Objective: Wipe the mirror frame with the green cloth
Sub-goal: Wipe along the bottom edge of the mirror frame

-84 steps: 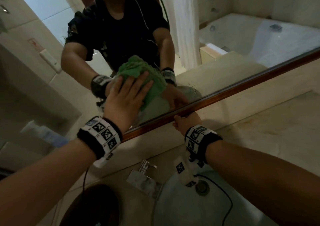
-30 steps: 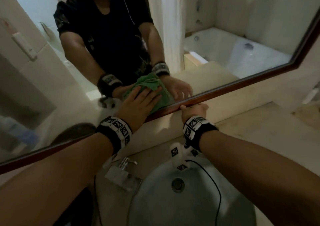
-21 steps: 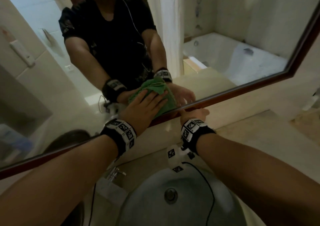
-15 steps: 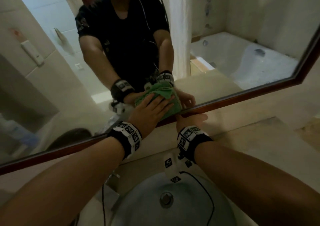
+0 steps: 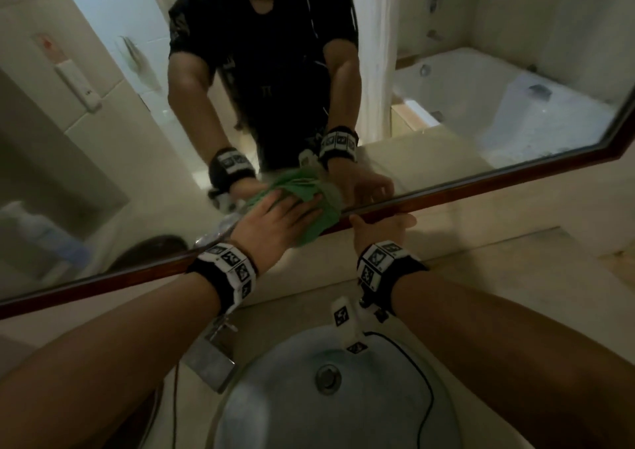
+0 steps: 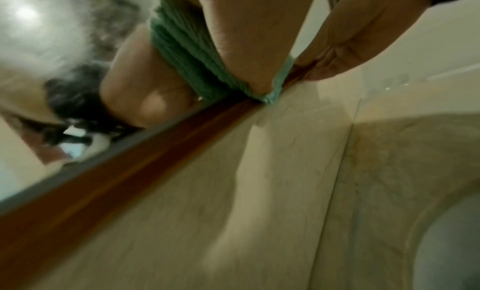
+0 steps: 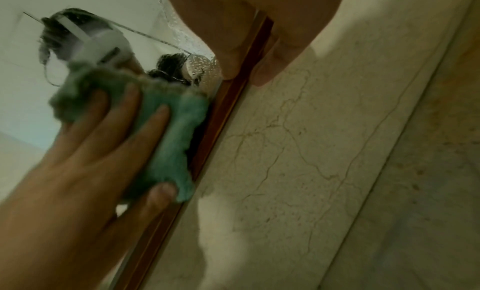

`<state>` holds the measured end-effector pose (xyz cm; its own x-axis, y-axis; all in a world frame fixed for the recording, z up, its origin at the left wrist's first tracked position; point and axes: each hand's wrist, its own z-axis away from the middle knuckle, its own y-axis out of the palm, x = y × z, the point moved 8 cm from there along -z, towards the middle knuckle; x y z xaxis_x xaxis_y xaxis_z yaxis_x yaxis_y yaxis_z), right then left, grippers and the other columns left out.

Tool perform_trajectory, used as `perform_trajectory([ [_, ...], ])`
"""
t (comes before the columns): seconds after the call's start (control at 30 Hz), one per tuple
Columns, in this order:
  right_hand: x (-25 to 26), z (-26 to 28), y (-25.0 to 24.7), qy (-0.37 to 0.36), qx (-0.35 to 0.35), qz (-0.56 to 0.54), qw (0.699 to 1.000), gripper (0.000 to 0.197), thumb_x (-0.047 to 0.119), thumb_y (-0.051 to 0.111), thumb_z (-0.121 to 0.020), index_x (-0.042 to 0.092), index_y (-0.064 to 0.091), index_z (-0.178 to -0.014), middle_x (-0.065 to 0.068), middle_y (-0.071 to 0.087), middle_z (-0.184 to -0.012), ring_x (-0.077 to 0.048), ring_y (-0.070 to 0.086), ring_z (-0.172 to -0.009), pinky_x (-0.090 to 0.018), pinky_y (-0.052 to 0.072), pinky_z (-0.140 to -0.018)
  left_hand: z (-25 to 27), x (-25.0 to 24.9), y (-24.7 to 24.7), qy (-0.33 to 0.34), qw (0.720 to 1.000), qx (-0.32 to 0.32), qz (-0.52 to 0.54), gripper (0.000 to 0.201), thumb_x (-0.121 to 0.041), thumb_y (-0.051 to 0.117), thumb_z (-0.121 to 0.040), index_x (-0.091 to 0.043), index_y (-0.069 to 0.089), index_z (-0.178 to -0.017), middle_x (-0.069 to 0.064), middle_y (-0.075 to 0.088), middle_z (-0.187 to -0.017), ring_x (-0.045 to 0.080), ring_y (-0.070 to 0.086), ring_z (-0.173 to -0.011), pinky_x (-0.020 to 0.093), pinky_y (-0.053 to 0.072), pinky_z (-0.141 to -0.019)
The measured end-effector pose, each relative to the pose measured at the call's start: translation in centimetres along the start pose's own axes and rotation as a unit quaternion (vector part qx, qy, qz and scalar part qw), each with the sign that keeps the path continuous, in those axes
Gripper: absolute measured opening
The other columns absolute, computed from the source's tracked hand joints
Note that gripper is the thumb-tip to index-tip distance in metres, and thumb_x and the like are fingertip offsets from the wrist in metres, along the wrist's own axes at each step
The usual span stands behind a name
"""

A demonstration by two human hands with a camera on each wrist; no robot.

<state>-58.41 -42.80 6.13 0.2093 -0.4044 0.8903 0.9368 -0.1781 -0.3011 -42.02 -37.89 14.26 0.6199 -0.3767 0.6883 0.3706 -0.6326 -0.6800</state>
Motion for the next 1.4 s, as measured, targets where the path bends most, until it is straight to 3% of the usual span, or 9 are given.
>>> perform_trajectory([
  [0.13,-0.1,0.0,-0.8,-0.011,-0.032,0.027,0.999,0.078,0.037,0.057,-0.093,0.011,0.012,-0.151,-0.015,0.024,-0.153,-0.032,0.037,-0.135,-0.010,0.028,-0.068,-6.2,-1.5,-1.6,0.047,0.999,0.006,0.019,0.049,-0.029,0.041,-0.089,-0.017,0.052,-0.135,0.002,0.047,-0.143,0.027,0.049,-0.125,0.043,0.021,-0.110],
  [0.2,0.5,-0.5,-0.4,-0.036,-0.022,-0.016,0.999,0.071,0.033,0.044,-0.099,0.012,0.004,-0.154,-0.016,0.013,-0.158,-0.035,0.026,-0.141,-0.028,0.045,-0.092,-8.0,-2.1,-2.1,0.056,0.998,0.017,0.015,0.049,-0.028,0.033,-0.090,-0.016,0.054,-0.134,0.002,0.049,-0.142,0.027,0.049,-0.127,0.042,0.020,-0.111],
  [0.27,0.5,0.1,-0.7,-0.045,-0.056,0.005,0.997,0.074,0.031,0.047,-0.099,0.008,0.003,-0.153,-0.019,0.015,-0.158,-0.036,0.027,-0.141,-0.051,0.037,-0.102,-9.2,-2.1,-2.8,0.065,0.998,0.016,-0.012,0.050,-0.032,0.039,-0.089,-0.020,0.052,-0.135,-0.001,0.047,-0.144,0.024,0.046,-0.129,0.040,0.017,-0.112],
  [0.4,-0.4,0.5,-1.0,0.051,-0.025,-0.091,0.994,0.101,0.031,0.072,-0.084,-0.002,0.001,-0.148,-0.015,0.034,-0.151,-0.029,0.042,-0.133,-0.036,0.038,-0.108,-10.6,1.6,-5.2,0.065,0.997,-0.011,-0.040,0.066,-0.040,0.056,-0.085,-0.021,0.038,-0.145,0.001,0.036,-0.150,0.025,0.037,-0.135,0.041,0.010,-0.114],
  [0.63,-0.1,0.7,-1.1,0.020,-0.014,-0.139,0.990,0.060,0.020,0.077,-0.080,0.015,0.031,-0.118,-0.017,0.058,-0.111,-0.034,0.060,-0.090,-0.045,0.054,-0.080,-6.5,5.6,-5.7,-0.028,0.996,0.029,-0.078,0.078,-0.048,0.054,-0.086,-0.020,0.022,-0.151,0.004,0.018,-0.157,0.031,0.023,-0.134,0.044,0.004,-0.115],
  [0.83,-0.4,0.1,-1.6,-0.020,-0.012,-0.111,0.994,0.056,0.026,0.078,-0.078,0.013,0.035,-0.111,-0.013,0.062,-0.097,-0.030,0.061,-0.082,-0.038,0.051,-0.068,-4.8,0.4,-0.7,0.064,0.992,0.101,-0.036,0.068,-0.034,0.058,-0.086,-0.014,0.034,-0.146,0.006,0.032,-0.152,0.029,0.029,-0.131,0.046,0.016,-0.112],
  [1.0,-0.7,-0.4,-2.2,-0.058,-0.024,-0.107,0.992,0.047,0.023,0.076,-0.080,0.014,0.036,-0.102,0.005,0.053,-0.073,-0.021,0.056,-0.071,-0.031,0.043,-0.064,-7.1,-1.7,0.1,0.085,0.976,0.183,-0.077,0.070,-0.038,0.030,-0.099,-0.019,-0.014,-0.150,0.000,-0.011,-0.159,0.024,0.000,-0.146,0.041,-0.019,-0.109],
  [1.17,-0.8,-0.7,-2.0,-0.058,-0.022,-0.109,0.992,0.045,0.020,0.075,-0.080,0.014,0.035,-0.100,0.001,0.057,-0.081,-0.021,0.056,-0.074,-0.029,0.041,-0.065,-12.6,-2.5,-2.6,0.106,0.986,0.111,-0.061,0.063,-0.038,0.037,-0.092,-0.020,0.022,-0.151,0.002,0.019,-0.157,0.025,0.021,-0.143,0.041,-0.006,-0.115],
  [1.4,-1.2,-1.5,-2.9,-0.052,-0.003,-0.098,0.994,0.043,0.022,0.075,-0.080,0.014,0.038,-0.102,-0.006,0.063,-0.101,-0.025,0.060,-0.088,-0.027,0.042,-0.071,-17.4,-4.9,-3.7,0.098,0.987,0.103,-0.069,0.065,-0.036,0.031,-0.097,-0.018,0.003,-0.153,0.004,-0.004,-0.160,0.027,-0.001,-0.146,0.043,-0.012,-0.114],
])
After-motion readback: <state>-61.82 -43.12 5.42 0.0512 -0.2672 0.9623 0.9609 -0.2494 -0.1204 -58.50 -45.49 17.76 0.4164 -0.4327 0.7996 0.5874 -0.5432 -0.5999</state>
